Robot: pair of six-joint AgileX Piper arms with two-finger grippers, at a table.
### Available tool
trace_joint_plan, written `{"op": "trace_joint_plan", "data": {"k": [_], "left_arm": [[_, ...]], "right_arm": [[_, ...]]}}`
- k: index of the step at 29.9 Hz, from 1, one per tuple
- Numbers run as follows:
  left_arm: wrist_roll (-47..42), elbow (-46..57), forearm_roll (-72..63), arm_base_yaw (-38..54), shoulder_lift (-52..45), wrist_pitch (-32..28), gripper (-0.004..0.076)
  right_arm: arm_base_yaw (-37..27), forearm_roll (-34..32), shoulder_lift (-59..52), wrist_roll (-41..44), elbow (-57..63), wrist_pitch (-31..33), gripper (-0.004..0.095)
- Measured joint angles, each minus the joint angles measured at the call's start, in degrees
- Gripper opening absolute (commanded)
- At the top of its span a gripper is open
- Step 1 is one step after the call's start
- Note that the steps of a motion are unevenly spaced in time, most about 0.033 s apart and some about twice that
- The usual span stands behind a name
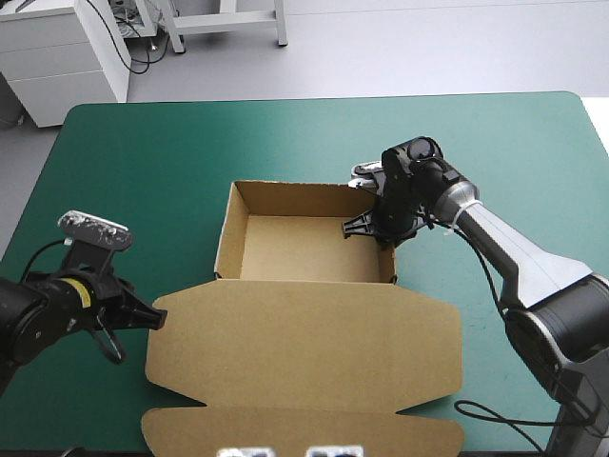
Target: Fold the box
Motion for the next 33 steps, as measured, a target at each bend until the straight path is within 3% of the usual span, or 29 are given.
{"op": "trace_joint_plan", "data": {"k": [6,9,24,27,33], "left_arm": [[-2.1,6.8,0.0,0.0,-6.9,0.0,-0.0008],[-3.2,10.1,0.0,0.0,-9.9,0.0,-0.0008],[-6.2,13.9,0.0,0.0,-19.7,0.0,-0.0008],[-6.4,13.9,0.0,0.0,-20.2,0.0,-0.0008],[-6.4,13.9,0.0,0.0,-20.2,0.0,-0.0008]], "right_arm": [[-0.7,-3.5,-0.2,0.5,0.0,-0.7,-0.0019],[-4.2,-4.4,-1.2,0.5,0.0,-0.2,-0.0019],[-36.2,-12.9,-8.4,-3.0,0.5,0.2,-0.0014],[-40.8,-15.5,-8.4,-3.1,0.5,0.4,0.0054],[-43.5,-21.5,-7.8,-1.6,0.5,0.4,0.0387]]}}
